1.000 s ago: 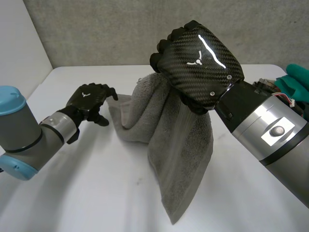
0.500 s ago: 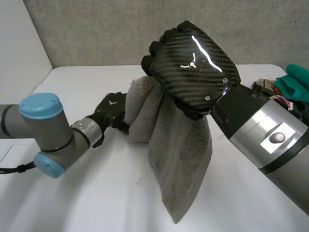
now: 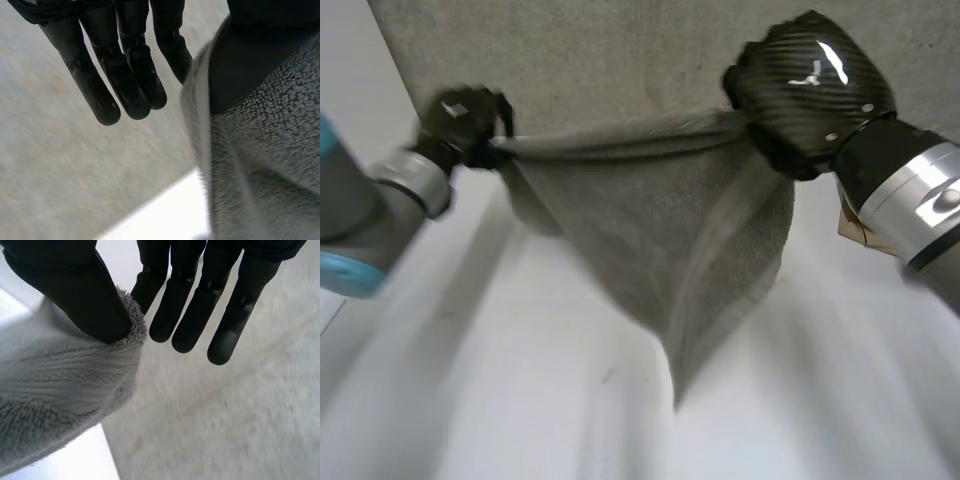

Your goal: Fold the laundry.

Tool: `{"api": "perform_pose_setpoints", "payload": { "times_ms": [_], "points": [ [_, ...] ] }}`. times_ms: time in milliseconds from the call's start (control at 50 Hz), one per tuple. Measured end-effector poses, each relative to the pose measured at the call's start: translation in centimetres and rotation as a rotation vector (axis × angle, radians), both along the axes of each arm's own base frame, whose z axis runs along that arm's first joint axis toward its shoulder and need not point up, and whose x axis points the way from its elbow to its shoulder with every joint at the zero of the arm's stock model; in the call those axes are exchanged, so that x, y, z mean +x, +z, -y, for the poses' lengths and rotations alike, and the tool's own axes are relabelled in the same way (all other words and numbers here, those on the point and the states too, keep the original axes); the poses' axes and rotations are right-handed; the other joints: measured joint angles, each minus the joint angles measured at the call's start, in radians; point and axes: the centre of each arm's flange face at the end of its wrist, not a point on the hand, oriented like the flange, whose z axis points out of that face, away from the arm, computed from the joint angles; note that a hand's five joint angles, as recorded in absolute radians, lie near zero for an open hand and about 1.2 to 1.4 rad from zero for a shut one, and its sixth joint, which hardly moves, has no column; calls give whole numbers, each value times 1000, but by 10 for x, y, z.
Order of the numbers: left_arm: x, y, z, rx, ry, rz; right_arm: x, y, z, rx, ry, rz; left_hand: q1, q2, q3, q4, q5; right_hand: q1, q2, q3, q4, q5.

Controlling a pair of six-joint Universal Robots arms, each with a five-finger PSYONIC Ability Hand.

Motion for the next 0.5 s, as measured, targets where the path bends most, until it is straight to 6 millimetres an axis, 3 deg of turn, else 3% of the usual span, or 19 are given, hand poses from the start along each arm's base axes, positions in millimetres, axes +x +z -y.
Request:
{"api": "perform_pose_setpoints", "payload": {
  "times_ms": [40,80,160,240,260,320,420,500],
  "points": [
    [15,27,-13,-15,-7,-9,-8,-4,14,44,-47,-22,0,0,0,0,0,0,0,1,0,0],
    [25,42,-29,-1,-30,-10,-13,-10,23,95,-78,-49,0,0,0,0,0,0,0,1,0,0],
    [33,46,-53,62,-70,-3,-17,-25,31,191,-107,-107,9,1,0,0,0,0,0,1,0,0],
    [40,32,-72,165,-85,19,-18,-49,33,305,-124,-191,12,2,0,0,12,0,0,1,0,0],
    [43,17,-79,233,-82,45,-16,-68,33,381,-129,-259,12,2,0,0,18,0,0,1,0,0],
    [45,-8,-83,314,-74,106,-12,-90,34,443,-127,-332,12,2,0,0,18,0,0,1,0,0],
    [43,-51,-69,372,-69,239,3,-115,49,451,-138,-366,12,2,0,0,18,0,0,1,0,0],
    [37,-67,-42,341,-49,320,16,-120,70,396,-172,-318,12,3,0,1,18,0,0,1,0,0]
  ]
}}
